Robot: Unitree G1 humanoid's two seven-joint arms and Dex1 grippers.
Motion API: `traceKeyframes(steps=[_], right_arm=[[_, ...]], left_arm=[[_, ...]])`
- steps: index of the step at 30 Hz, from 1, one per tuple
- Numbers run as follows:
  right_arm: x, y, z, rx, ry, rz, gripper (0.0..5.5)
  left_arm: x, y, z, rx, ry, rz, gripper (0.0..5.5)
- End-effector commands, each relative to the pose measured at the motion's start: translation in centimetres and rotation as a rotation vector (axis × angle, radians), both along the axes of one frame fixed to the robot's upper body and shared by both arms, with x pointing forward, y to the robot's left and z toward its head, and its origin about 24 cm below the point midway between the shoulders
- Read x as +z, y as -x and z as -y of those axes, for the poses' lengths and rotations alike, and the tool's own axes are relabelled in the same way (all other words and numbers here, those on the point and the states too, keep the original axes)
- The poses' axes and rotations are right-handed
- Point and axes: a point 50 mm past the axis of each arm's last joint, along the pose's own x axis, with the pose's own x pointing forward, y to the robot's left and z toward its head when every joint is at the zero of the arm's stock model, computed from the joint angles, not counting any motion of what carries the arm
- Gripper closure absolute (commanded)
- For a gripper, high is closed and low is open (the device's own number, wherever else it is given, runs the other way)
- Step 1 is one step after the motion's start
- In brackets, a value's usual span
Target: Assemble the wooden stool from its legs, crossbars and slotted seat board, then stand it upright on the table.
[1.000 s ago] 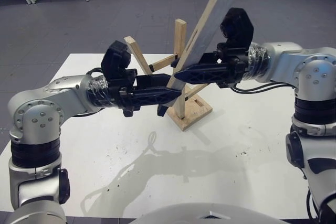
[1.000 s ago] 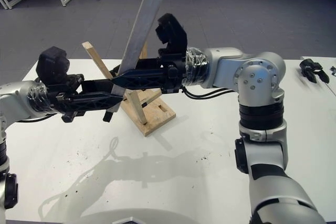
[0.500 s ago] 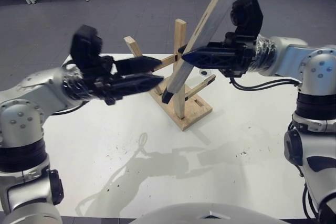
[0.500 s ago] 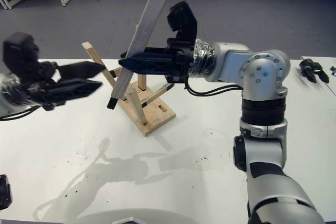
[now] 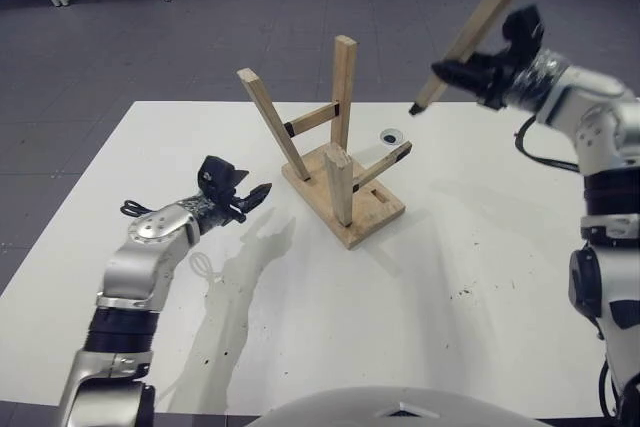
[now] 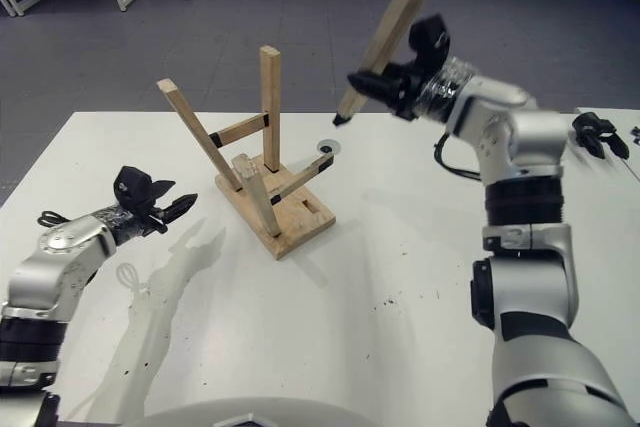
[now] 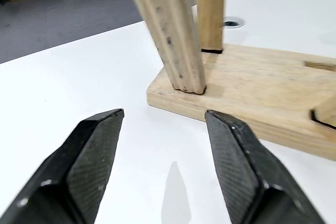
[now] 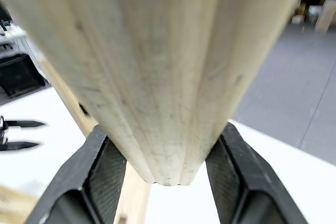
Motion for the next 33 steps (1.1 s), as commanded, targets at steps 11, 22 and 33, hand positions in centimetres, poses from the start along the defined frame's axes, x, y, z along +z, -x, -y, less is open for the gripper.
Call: traceKeyframes(steps=[11, 22, 33], right_arm=[[-10.6, 1.8, -1.8, 0.044, 0.108, -0.190, 3.45], [-9.0, 9.0, -6.3, 0.377, -0.093, -0.268, 3.46], [-5.1, 7.2, -6.4, 0.514, 0.009, -0.012, 3.46]], left_arm=[[-4.1, -2.9, 2.6, 0.078, -0.120, -0.067, 2.64], [-6.5, -2.2, 1.0, 0.076, -0.093, -0.146, 2.64], [-6.6, -2.7, 0.6, -0.011, -0.097, -0.116, 2.64]])
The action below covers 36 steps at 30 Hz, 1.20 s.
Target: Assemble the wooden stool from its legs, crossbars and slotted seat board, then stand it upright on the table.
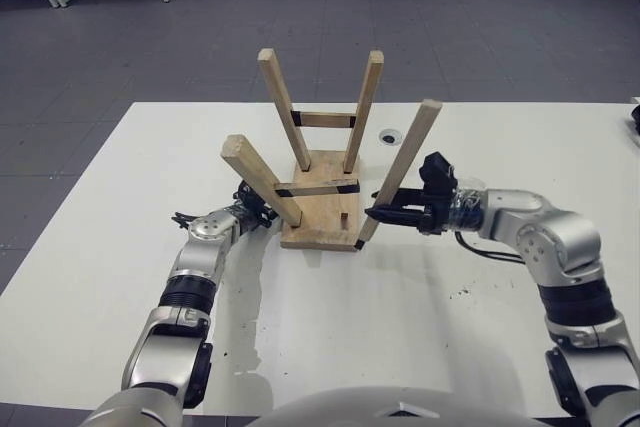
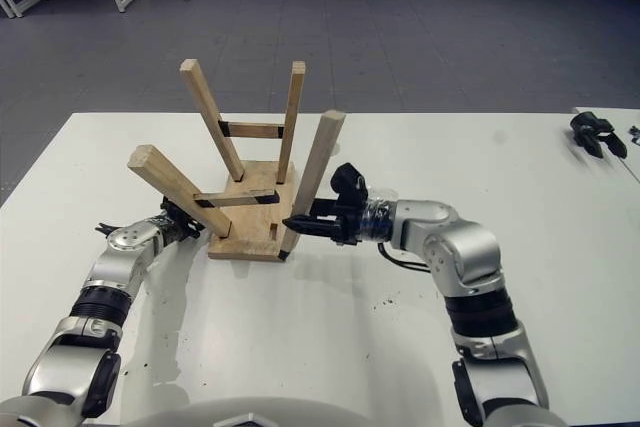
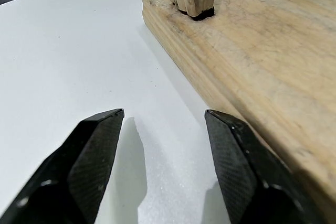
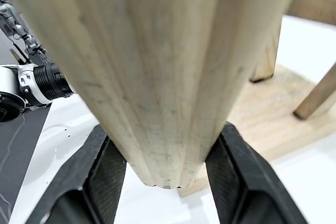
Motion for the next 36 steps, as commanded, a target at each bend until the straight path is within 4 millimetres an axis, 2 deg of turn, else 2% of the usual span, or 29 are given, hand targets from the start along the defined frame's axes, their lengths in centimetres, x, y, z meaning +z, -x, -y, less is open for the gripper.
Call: traceKeyframes(steps=[1, 7, 12, 18, 25, 28, 29, 30, 34, 36], right_arm=[[-0.5, -1.9, -0.2, 0.043, 0.019, 0.115, 3.46], [-1.8, -2.9, -1.7, 0.225, 0.035, 0.242, 3.46], [-2.5, -3.7, -2.4, 0.265, 0.055, 0.299, 3.47], [-6.1, -3.8, -1.2, 0.257, 0.131, 0.239, 3.47], [-9.3, -2.9, -1.6, 0.270, 0.146, 0.138, 3.47], [-10.0, -2.2, -1.6, 0.303, 0.163, 0.118, 3.47], [-10.0, -2.3, -1.6, 0.297, 0.176, 0.131, 3.47], [-9.8, -2.6, -1.6, 0.269, 0.187, 0.156, 3.47], [-9.5, -3.5, -1.4, 0.138, 0.210, 0.250, 3.47], [-9.6, -3.6, -1.3, 0.097, 0.220, 0.274, 3.48]], left_arm=[[0.1, -0.4, -0.5, -0.009, -0.037, -0.011, 2.64], [0.3, -0.3, 0.4, -0.074, -0.029, 0.005, 2.64], [0.4, -0.3, 0.9, -0.102, -0.027, 0.006, 2.64], [0.4, 0.1, 1.0, -0.118, -0.027, 0.001, 2.64], [1.0, 0.0, 1.0, -0.114, -0.019, 0.021, 2.64], [1.9, 0.0, 0.5, -0.098, -0.025, 0.052, 2.64], [2.7, 0.0, -0.1, -0.075, -0.038, 0.088, 2.64], [4.4, -0.2, -1.5, -0.013, -0.059, 0.157, 2.64], [12.5, 0.4, -7.3, 0.233, -0.138, 0.425, 2.64], [15.2, 1.1, -8.7, 0.263, -0.166, 0.487, 2.64]])
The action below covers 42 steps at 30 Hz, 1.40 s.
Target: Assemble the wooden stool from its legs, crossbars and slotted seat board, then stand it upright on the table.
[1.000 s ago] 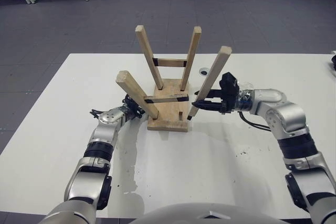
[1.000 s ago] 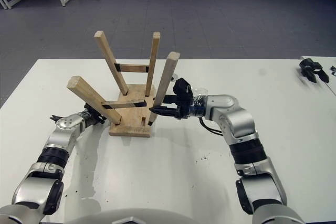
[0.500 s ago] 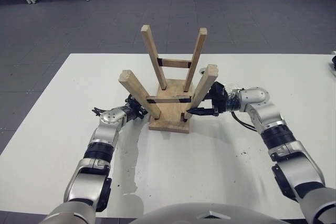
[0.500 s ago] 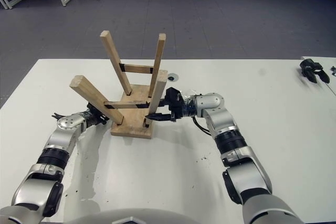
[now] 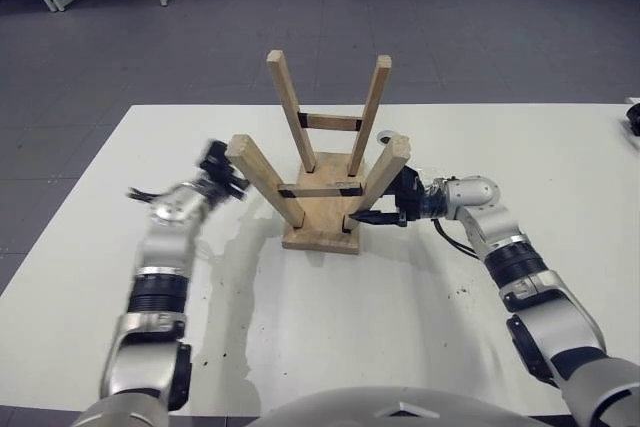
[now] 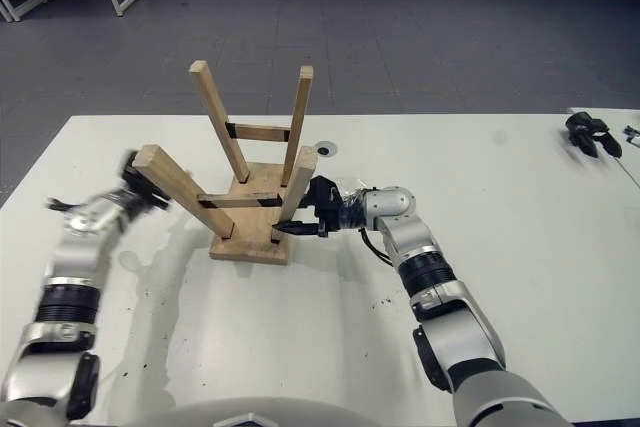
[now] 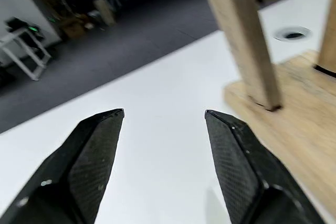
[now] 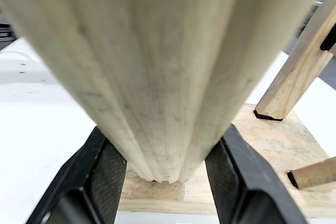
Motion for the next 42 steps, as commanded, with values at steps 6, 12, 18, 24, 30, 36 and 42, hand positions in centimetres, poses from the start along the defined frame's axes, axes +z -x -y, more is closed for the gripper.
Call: traceKeyframes(steps=[6, 12, 18, 24, 30, 36, 42], right_arm=[[-2.7, 0.0, 1.1, -0.137, 0.104, -0.088, 3.48], [-2.3, -1.2, 0.6, -0.177, 0.102, -0.115, 3.48], [-2.4, -1.3, 0.3, -0.179, 0.122, -0.098, 3.48], [-2.5, -1.1, 0.0, -0.161, 0.126, -0.106, 3.48], [-2.9, -1.1, -0.1, -0.146, 0.193, -0.123, 3.48], [-4.3, -1.1, 0.5, -0.139, 0.370, -0.136, 3.48], [-5.7, -1.6, 2.5, -0.182, 0.642, -0.116, 3.48]], left_arm=[[12.6, 1.2, 1.3, -0.099, -0.103, 0.356, 2.64], [16.0, 0.8, 12.2, -0.469, -0.152, 0.403, 2.64], [7.1, 0.5, 16.5, -0.578, -0.350, 0.093, 2.64], [3.4, 0.8, 16.5, -0.529, -0.488, 0.080, 2.64], [0.5, 1.7, 16.6, -0.540, -0.525, 0.011, 2.64], [-1.9, 2.2, 16.6, -0.536, -0.578, -0.025, 2.64], [-2.7, 2.6, 16.1, -0.514, -0.576, -0.071, 2.64]])
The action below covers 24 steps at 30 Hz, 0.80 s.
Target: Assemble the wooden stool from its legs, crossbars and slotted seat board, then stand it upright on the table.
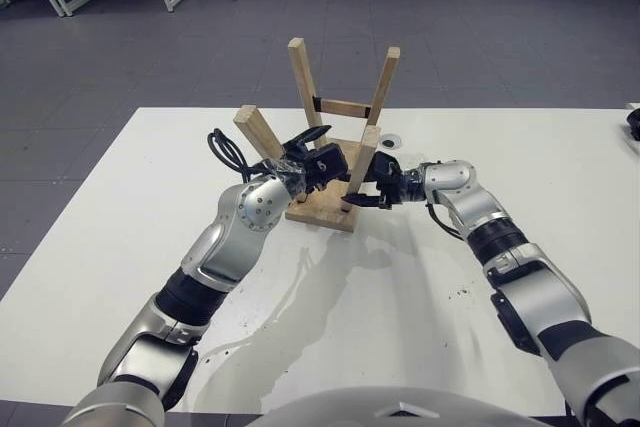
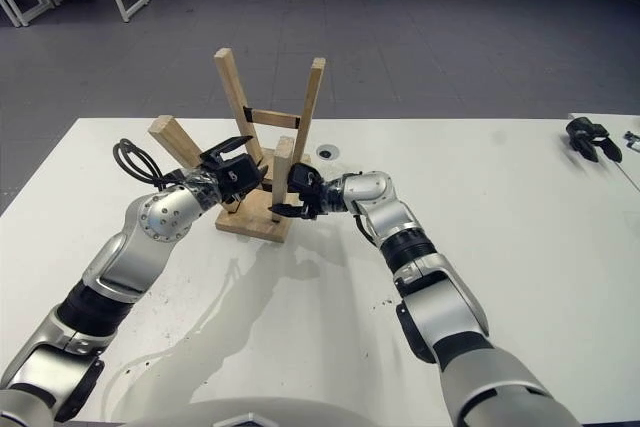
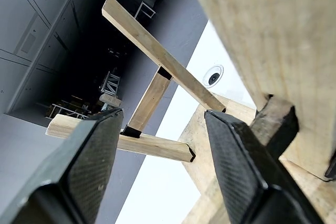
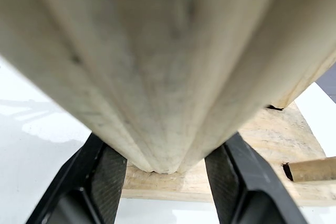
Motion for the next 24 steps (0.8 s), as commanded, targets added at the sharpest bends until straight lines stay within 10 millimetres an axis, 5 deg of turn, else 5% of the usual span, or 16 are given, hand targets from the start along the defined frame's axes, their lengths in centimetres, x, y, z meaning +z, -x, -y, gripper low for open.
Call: traceKeyframes(steps=[1, 8, 11, 15, 19, 21, 24], right_arm=[[-6.3, 1.2, 4.9, -0.109, 0.480, -0.128, 3.48], [-7.8, 1.5, 5.8, -0.122, 0.614, -0.073, 3.48], [-6.9, 0.9, 5.5, -0.146, 0.566, -0.034, 3.48], [-4.1, -0.6, 4.6, -0.206, 0.392, -0.014, 3.48], [-1.8, -1.3, 3.7, -0.222, 0.237, -0.039, 3.48], [-0.7, -1.7, 3.5, -0.253, 0.183, -0.028, 3.48], [0.8, -2.1, 3.1, -0.309, 0.094, -0.003, 3.30]], left_arm=[[-4.0, 0.8, -0.7, 0.038, -0.040, -0.202, 2.64], [-4.2, 0.1, -1.1, 0.067, -0.026, -0.219, 2.64], [-3.1, -0.6, -1.3, 0.074, 0.005, -0.145, 2.64], [5.0, -2.1, -1.7, 0.104, 0.309, 0.309, 2.64], [11.4, -1.0, -2.0, 0.043, 0.469, 0.618, 2.64], [12.6, -0.4, -2.6, 0.049, 0.479, 0.700, 2.64], [11.8, -0.4, -3.6, 0.093, 0.482, 0.686, 2.64]])
